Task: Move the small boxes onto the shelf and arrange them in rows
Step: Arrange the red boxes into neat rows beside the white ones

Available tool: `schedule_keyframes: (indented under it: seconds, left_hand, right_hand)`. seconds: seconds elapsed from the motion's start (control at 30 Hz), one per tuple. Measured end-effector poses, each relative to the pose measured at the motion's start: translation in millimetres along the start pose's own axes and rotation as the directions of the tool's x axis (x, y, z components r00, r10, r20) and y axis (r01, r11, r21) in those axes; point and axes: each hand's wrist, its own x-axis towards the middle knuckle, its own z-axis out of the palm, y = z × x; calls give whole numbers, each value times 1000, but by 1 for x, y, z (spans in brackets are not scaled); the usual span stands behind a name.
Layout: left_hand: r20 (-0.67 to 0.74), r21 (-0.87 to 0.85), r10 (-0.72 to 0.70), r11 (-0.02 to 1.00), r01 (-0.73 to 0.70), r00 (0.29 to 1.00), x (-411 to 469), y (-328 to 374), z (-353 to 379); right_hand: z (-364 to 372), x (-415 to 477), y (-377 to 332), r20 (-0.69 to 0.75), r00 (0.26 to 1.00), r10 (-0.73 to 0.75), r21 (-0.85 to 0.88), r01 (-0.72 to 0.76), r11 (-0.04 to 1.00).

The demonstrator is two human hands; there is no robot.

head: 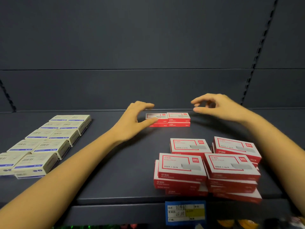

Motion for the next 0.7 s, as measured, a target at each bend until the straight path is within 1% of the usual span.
schedule_keyframes:
  seconds: [0.07, 0.13, 0.2, 0.27, 0.33, 0.47, 0.57, 0.7]
  left_hand:
    - [74, -116, 25, 993, -16, 997, -9, 17, -7]
    - [154, -230, 53, 973, -16, 987, -19, 33, -12]
    - [236, -292, 95, 956, -23, 967, -27, 45, -16]
    - [321, -295, 125, 955, -26, 939, -33, 53, -19]
    - [371, -294, 140, 956, -27, 918, -37, 57, -21]
    - [408, -290, 142, 957, -19, 902, -34, 62, -26]
    - [472, -258, 138, 966, -13, 871, -28, 66, -28]
    - [516, -237, 150, 971, -28, 844, -23, 71, -30]
  right_hand:
    - [-15, -16, -8, 2, 1000, -10, 30, 10, 1000]
    - [-27, -34, -17, 40, 999, -26, 36, 25, 999]
    - [-37, -53, -25, 75, 996, -39, 35, 36, 999]
    - [-45, -70, -31, 104, 993, -52, 30, 49, 998]
    - [-51, -85, -34, 140, 988, -68, 6, 68, 998]
    - [-61, -107, -35, 188, 980, -71, -27, 77, 997]
    - [-65, -117, -33, 206, 977, -57, -76, 74, 994]
    - [-67, -127, -31, 238, 971, -24, -114, 52, 992]
